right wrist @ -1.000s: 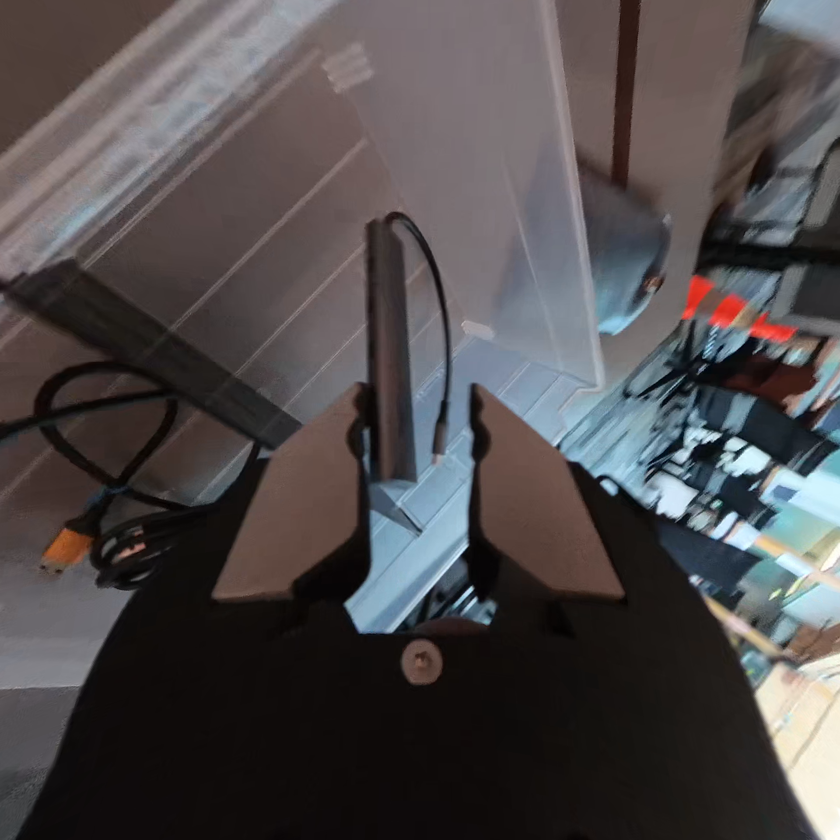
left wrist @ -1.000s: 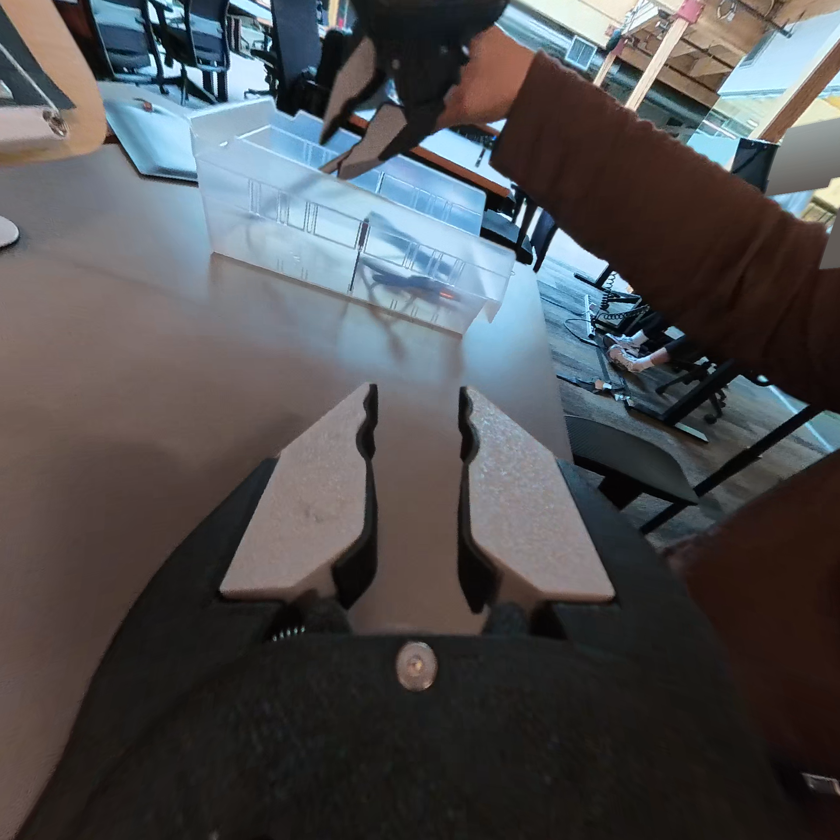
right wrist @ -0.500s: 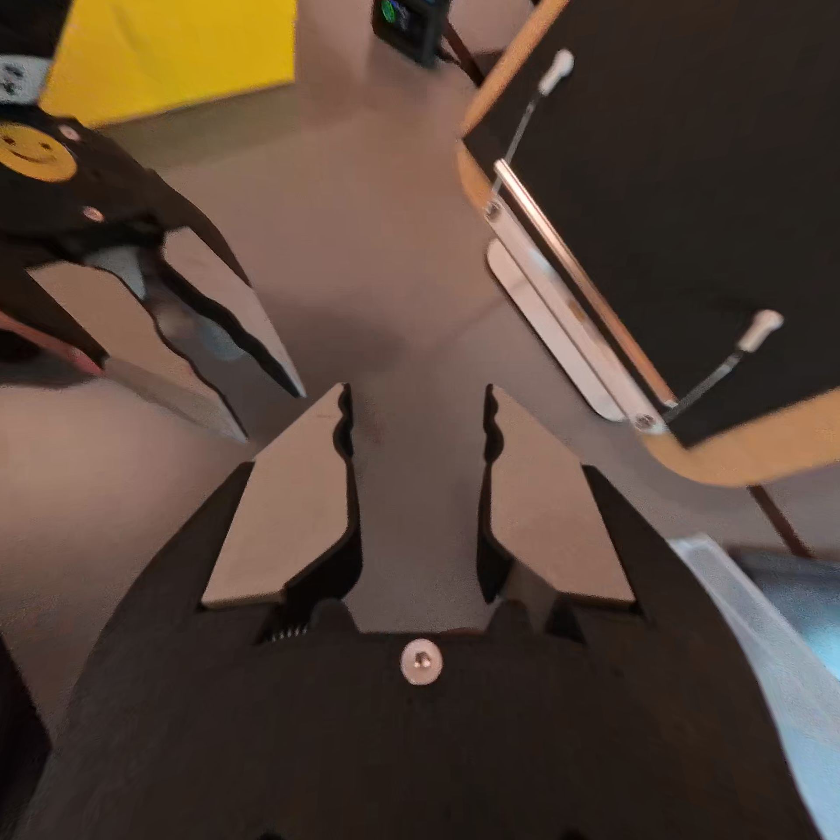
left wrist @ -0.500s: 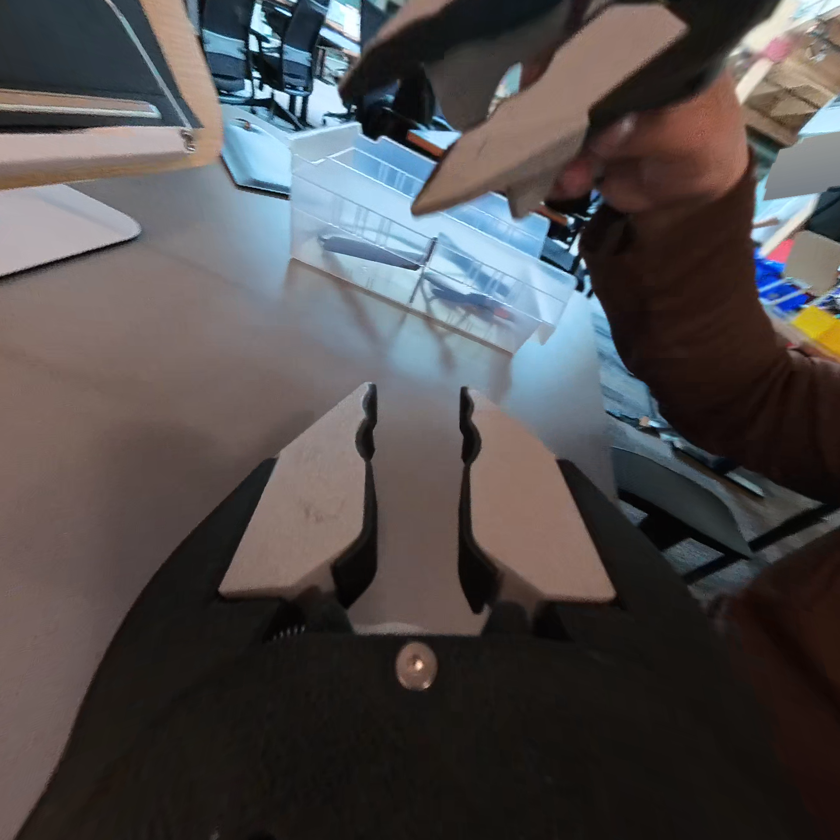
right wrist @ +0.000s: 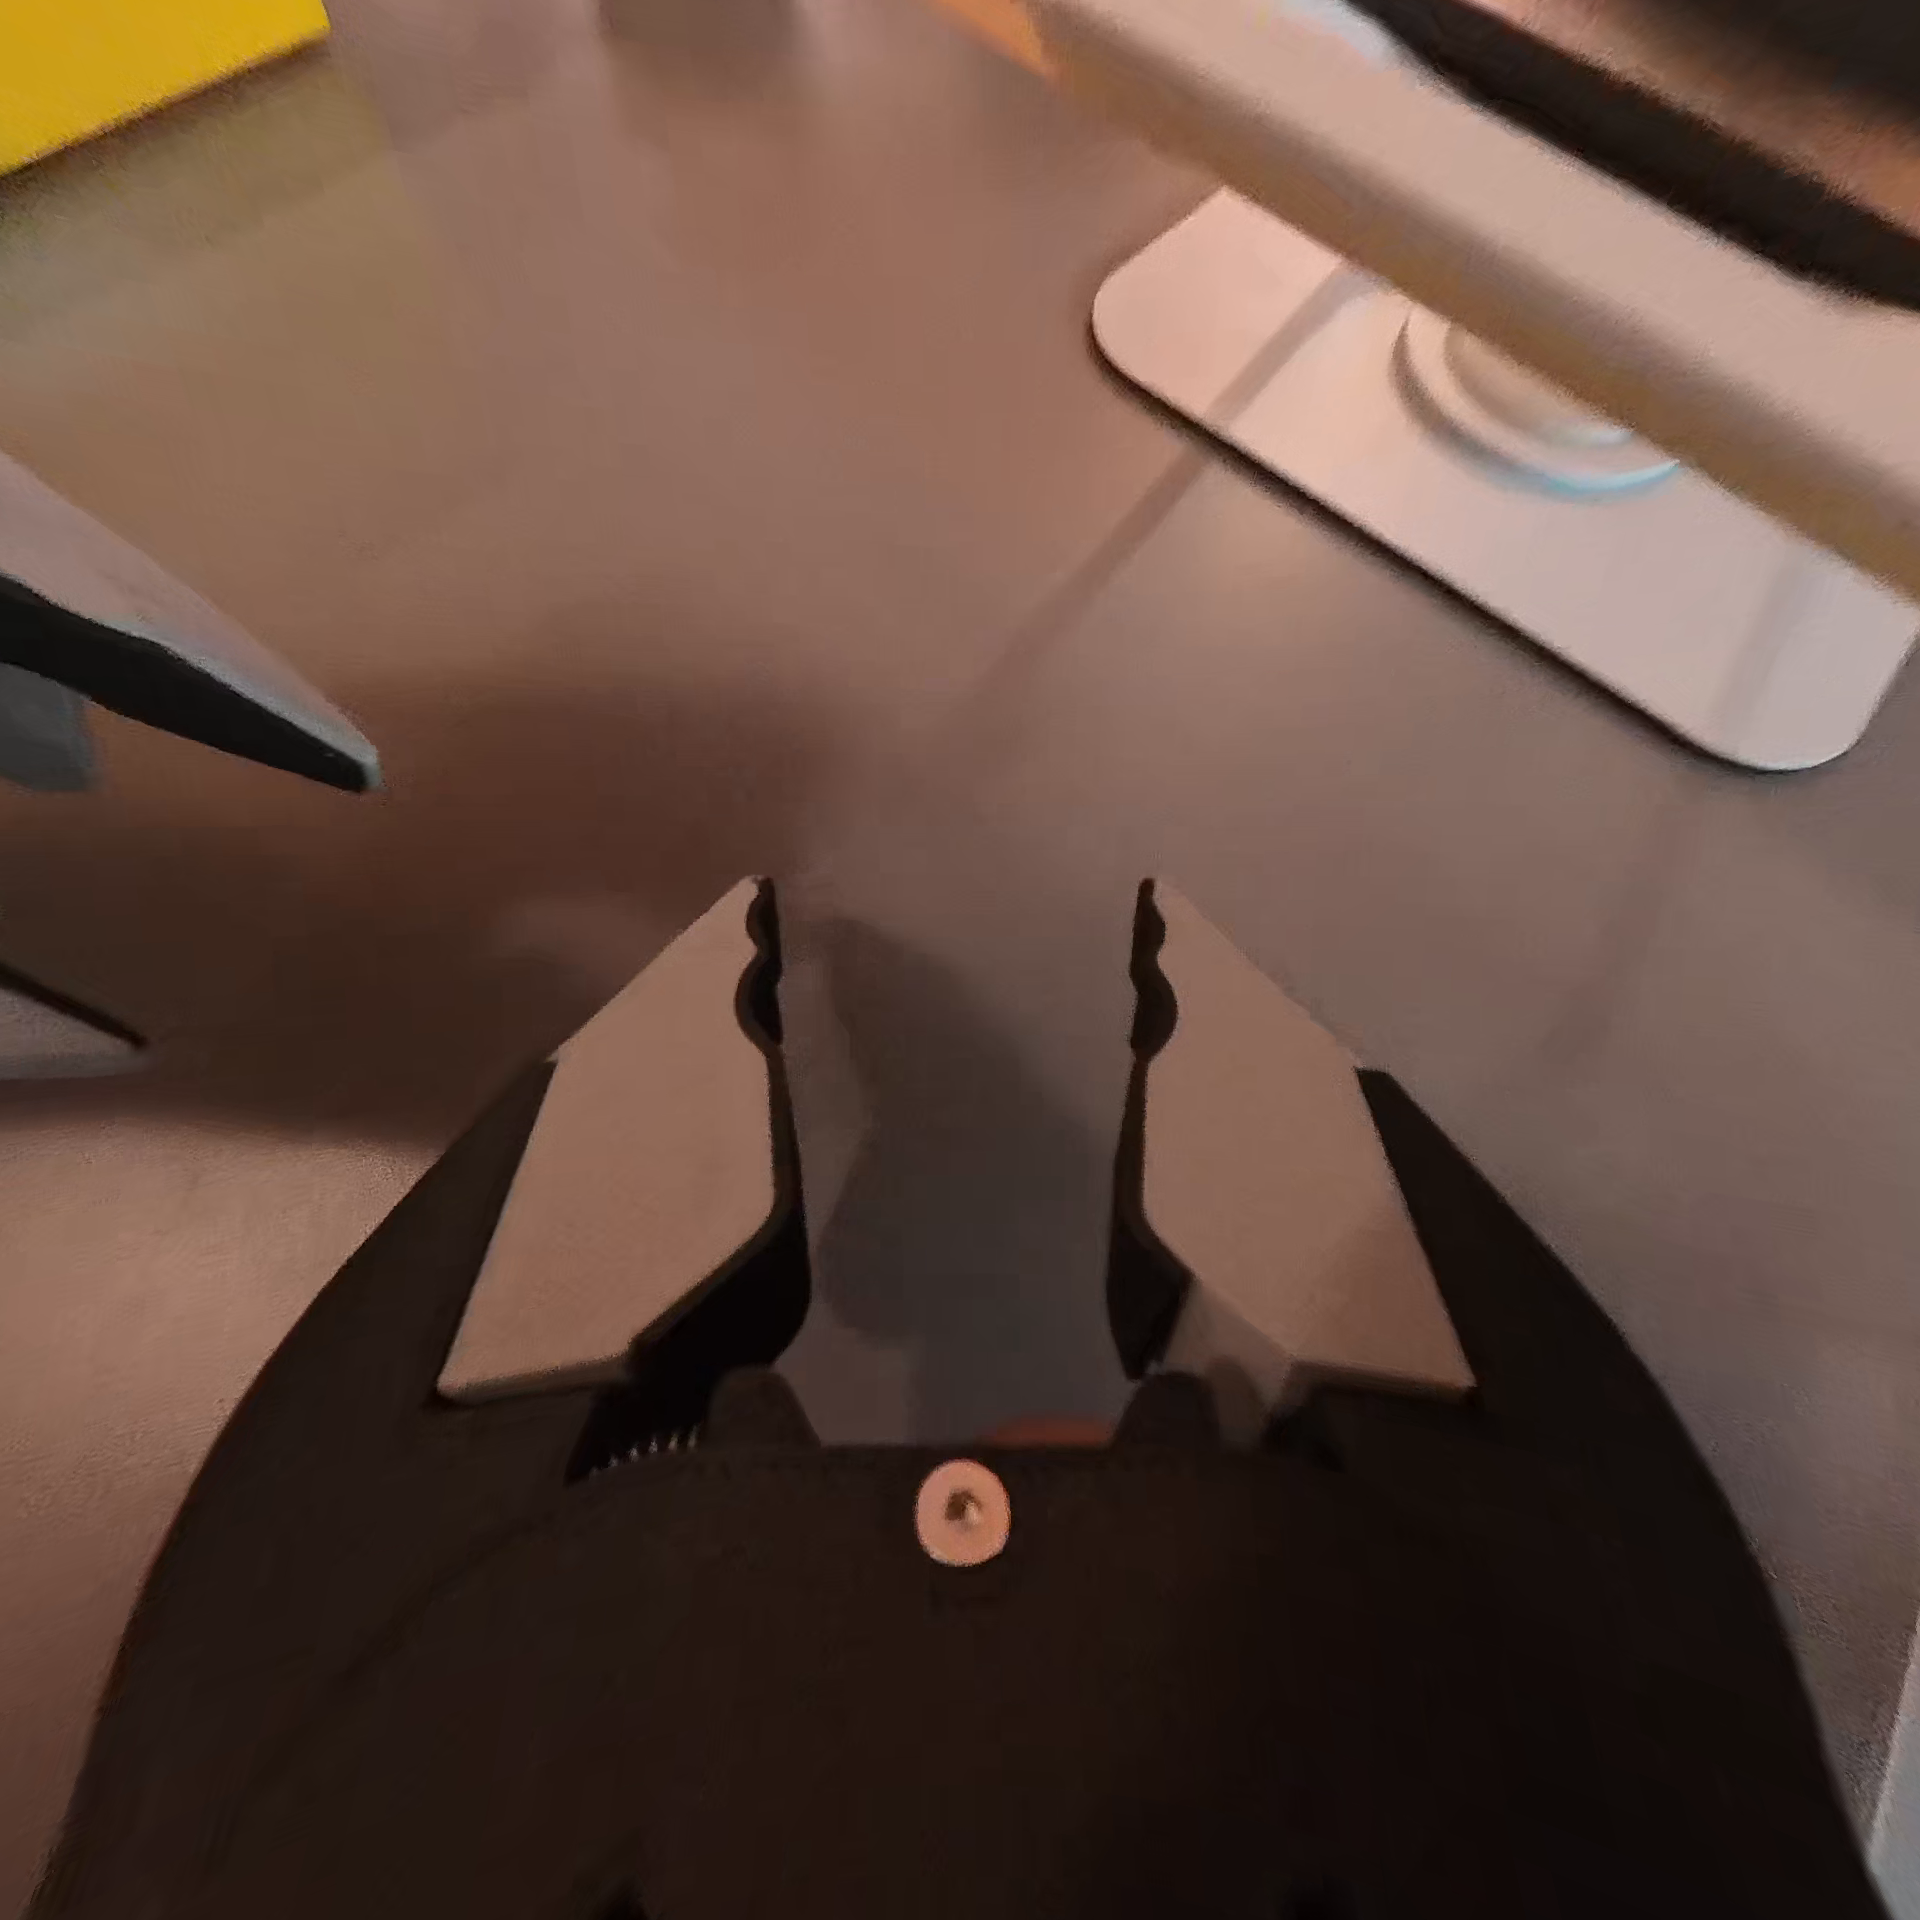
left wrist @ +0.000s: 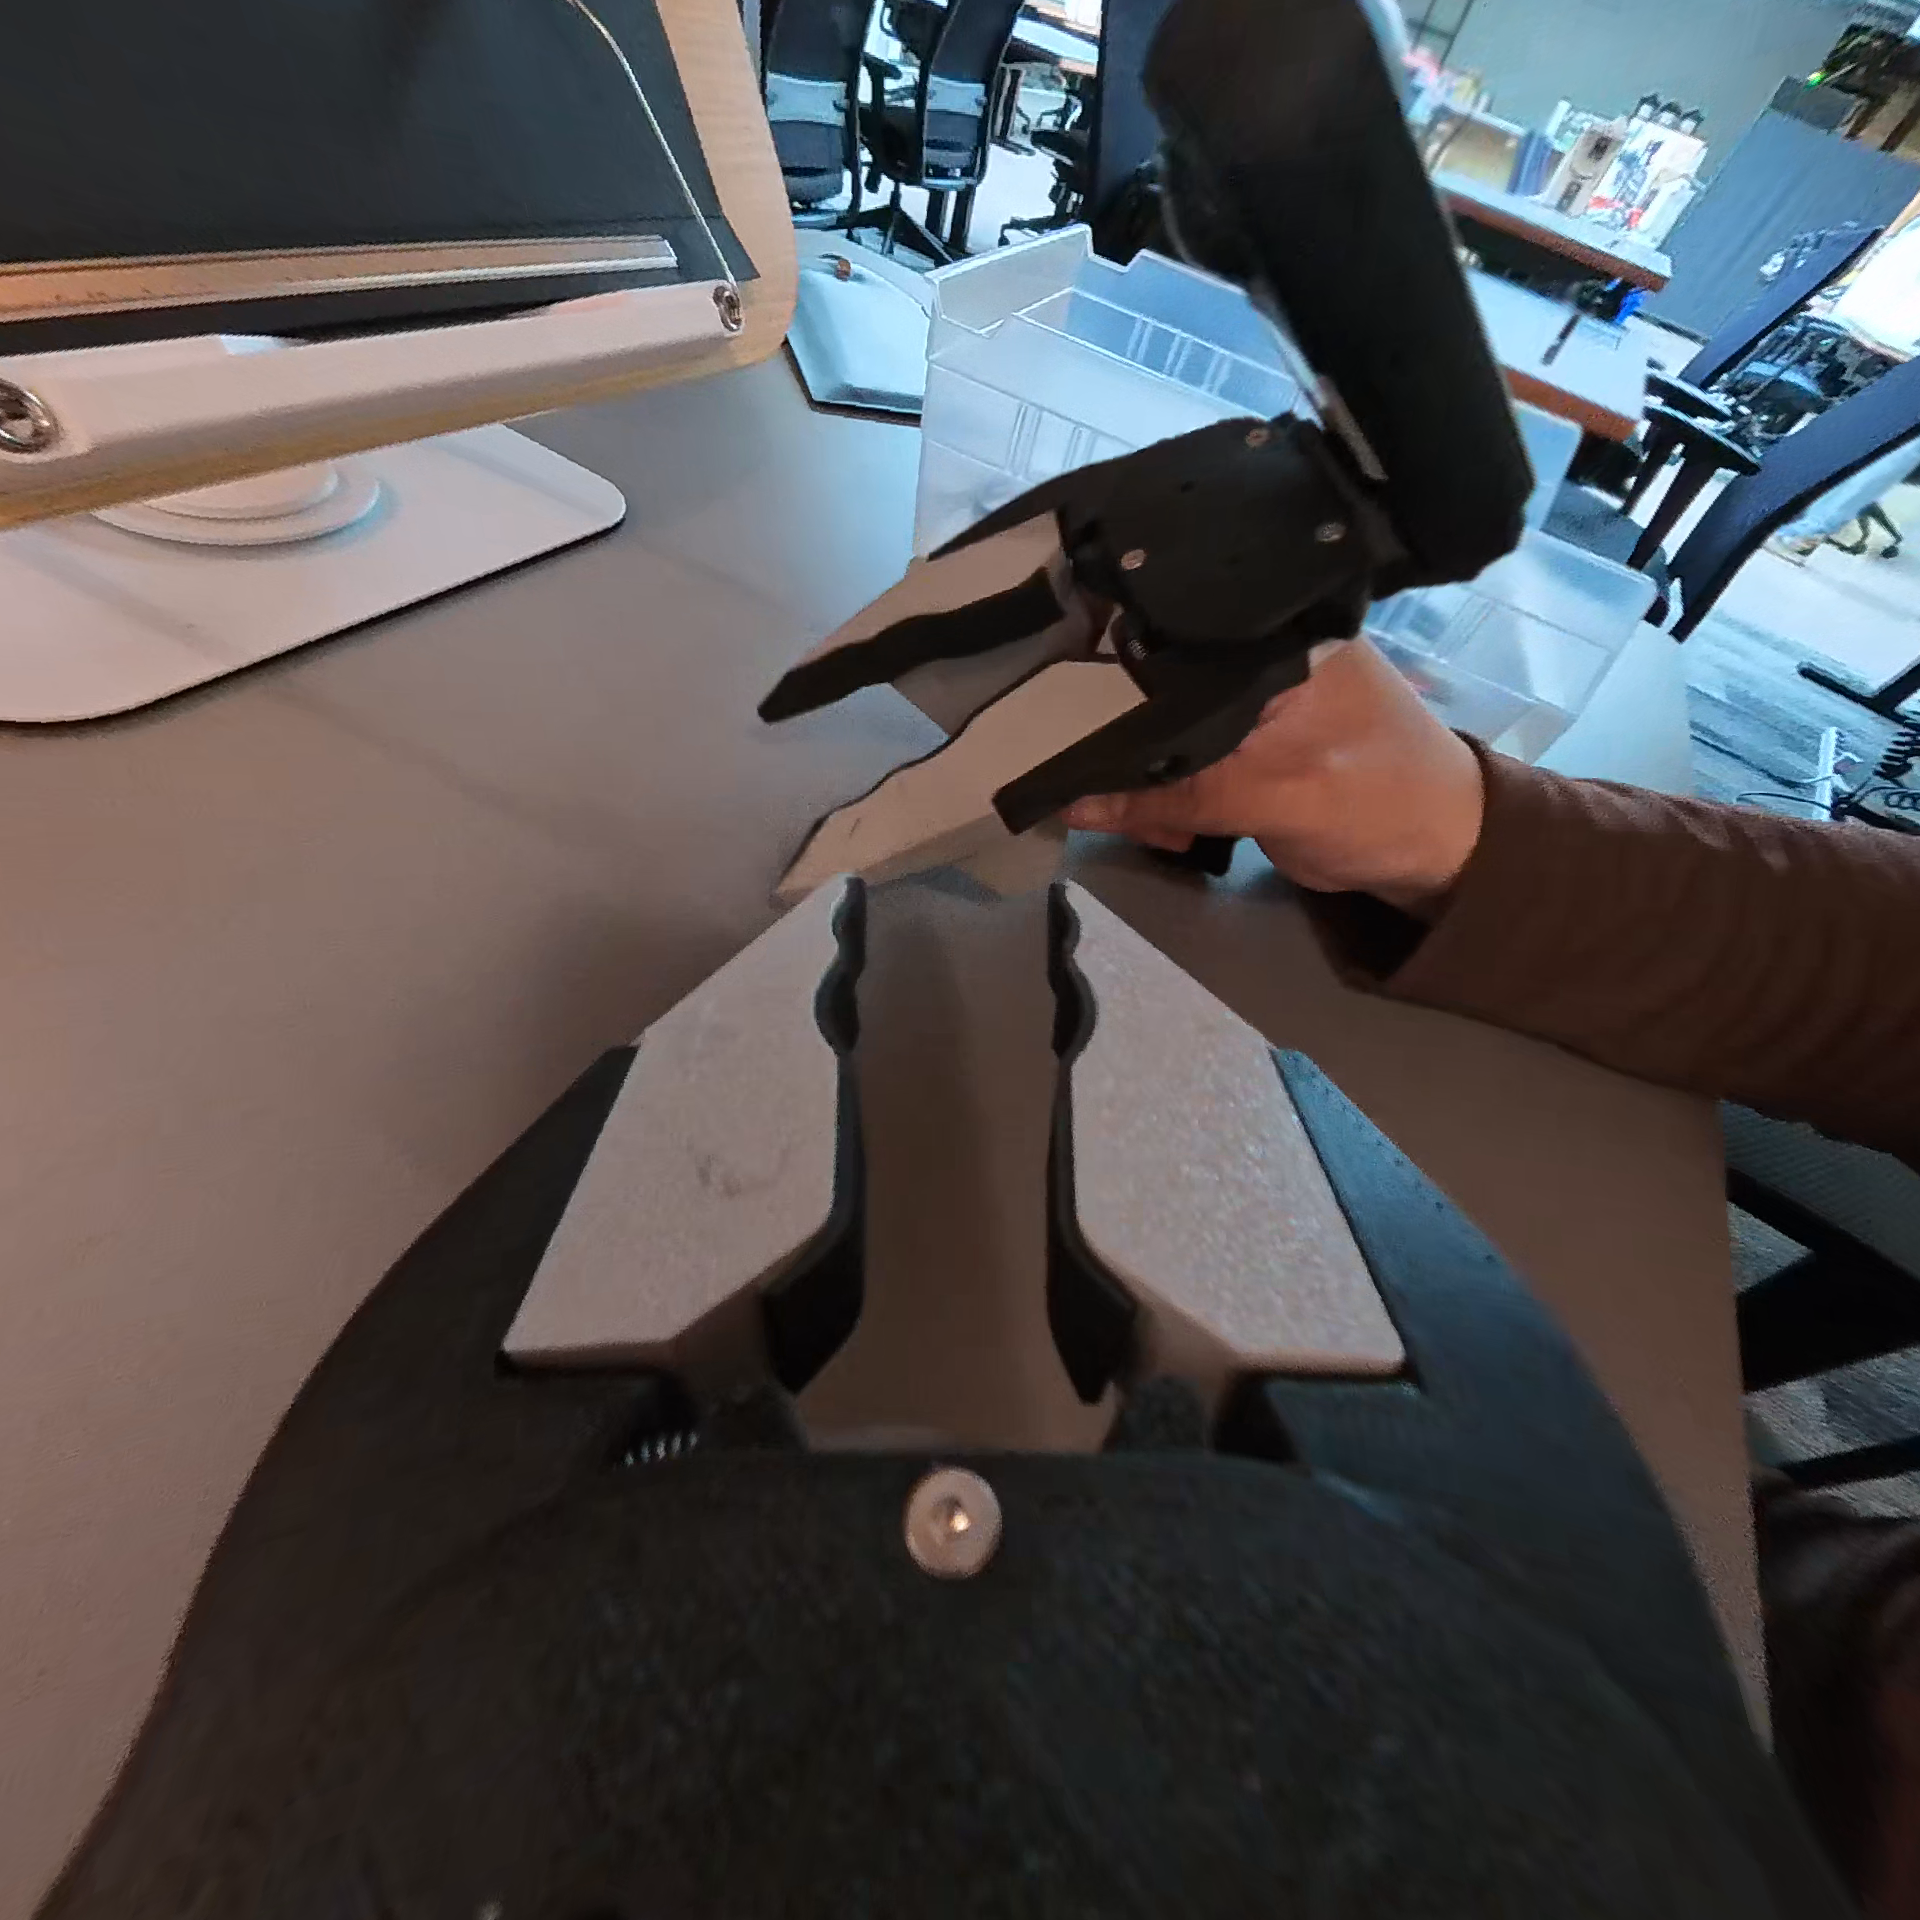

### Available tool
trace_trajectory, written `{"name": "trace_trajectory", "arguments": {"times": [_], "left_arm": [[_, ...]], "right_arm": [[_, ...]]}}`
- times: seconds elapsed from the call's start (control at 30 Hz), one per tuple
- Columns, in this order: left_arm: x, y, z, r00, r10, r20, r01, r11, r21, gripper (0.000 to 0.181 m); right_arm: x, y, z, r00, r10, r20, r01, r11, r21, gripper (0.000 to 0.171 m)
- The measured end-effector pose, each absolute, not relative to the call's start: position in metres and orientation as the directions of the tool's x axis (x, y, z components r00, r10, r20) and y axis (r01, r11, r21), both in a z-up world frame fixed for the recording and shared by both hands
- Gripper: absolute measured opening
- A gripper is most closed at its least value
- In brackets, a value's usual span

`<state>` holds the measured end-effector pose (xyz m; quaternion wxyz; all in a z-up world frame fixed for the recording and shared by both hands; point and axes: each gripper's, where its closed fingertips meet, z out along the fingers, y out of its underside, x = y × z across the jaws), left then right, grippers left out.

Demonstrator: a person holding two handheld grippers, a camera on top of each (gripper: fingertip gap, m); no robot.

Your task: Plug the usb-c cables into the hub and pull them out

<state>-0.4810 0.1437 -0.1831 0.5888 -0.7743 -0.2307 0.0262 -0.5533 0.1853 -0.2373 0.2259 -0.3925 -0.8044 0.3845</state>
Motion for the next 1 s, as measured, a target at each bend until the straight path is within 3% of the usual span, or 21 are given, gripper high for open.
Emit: {"name": "trace_trajectory", "arguments": {"times": [0.03, 0.27, 0.63, 1.0], "left_arm": [[-0.483, 0.144, -0.183, 0.888, 0.397, 0.233, 0.328, -0.191, -0.925, 0.033], [-0.486, 0.148, -0.190, 0.876, 0.434, 0.212, 0.320, -0.195, -0.927, 0.055], [-0.465, 0.147, -0.180, 0.875, 0.445, 0.192, 0.277, -0.135, -0.951, 0.054], [-0.444, 0.157, -0.187, 0.911, 0.380, 0.160, 0.254, -0.210, -0.944, 0.053]], "right_arm": [[-0.554, 0.185, -0.240, -0.592, 0.805, 0.044, 0.478, 0.394, -0.785, 0.066], [-0.550, 0.183, -0.246, -0.611, 0.789, 0.067, 0.479, 0.435, -0.762, 0.064], [-0.546, 0.178, -0.251, -0.643, 0.761, 0.085, 0.474, 0.482, -0.737, 0.057], [-0.544, 0.179, -0.252, -0.646, 0.762, 0.044, 0.495, 0.462, -0.736, 0.056]]}}
